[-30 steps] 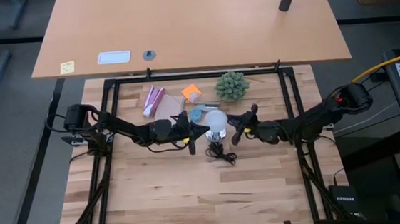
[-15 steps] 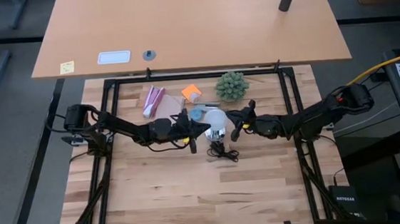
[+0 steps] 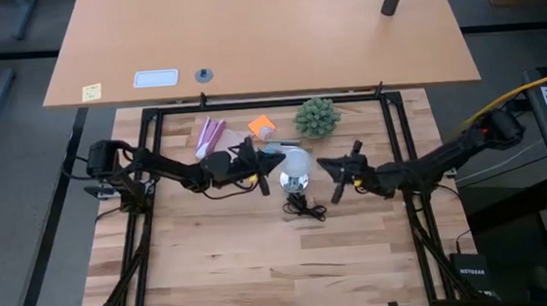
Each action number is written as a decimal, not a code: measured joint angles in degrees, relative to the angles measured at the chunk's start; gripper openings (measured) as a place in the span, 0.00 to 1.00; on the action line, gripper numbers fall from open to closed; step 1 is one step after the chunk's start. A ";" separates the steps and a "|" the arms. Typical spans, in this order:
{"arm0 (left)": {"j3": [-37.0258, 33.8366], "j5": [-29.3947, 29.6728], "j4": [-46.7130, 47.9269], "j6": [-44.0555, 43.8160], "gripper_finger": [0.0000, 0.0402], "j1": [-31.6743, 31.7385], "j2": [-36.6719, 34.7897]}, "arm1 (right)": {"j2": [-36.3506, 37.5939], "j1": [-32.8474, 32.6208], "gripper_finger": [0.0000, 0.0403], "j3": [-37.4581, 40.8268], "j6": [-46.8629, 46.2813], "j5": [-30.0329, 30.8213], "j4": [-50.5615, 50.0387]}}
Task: Screw lightbulb
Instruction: Remove the lightbulb from the silver lamp socket
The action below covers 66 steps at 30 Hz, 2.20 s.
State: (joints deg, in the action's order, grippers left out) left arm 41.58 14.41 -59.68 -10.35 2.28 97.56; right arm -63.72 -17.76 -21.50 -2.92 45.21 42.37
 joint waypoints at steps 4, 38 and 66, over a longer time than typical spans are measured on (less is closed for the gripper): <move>0.00 -0.01 0.18 -0.02 0.00 2.35 -0.02 | -1.48 -2.29 0.04 0.00 -2.51 -2.30 -0.41; 0.13 -4.46 3.10 -5.75 0.00 -2.03 2.54 | -12.35 7.62 0.04 0.02 -7.78 -3.34 1.32; 1.68 -3.08 -0.53 1.42 0.00 4.23 0.04 | 2.25 11.37 0.04 0.02 -8.29 -25.26 0.32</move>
State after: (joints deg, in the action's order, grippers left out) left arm 43.26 11.33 -60.21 -8.93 6.51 97.60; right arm -61.47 -6.39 -21.47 -11.22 19.95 42.69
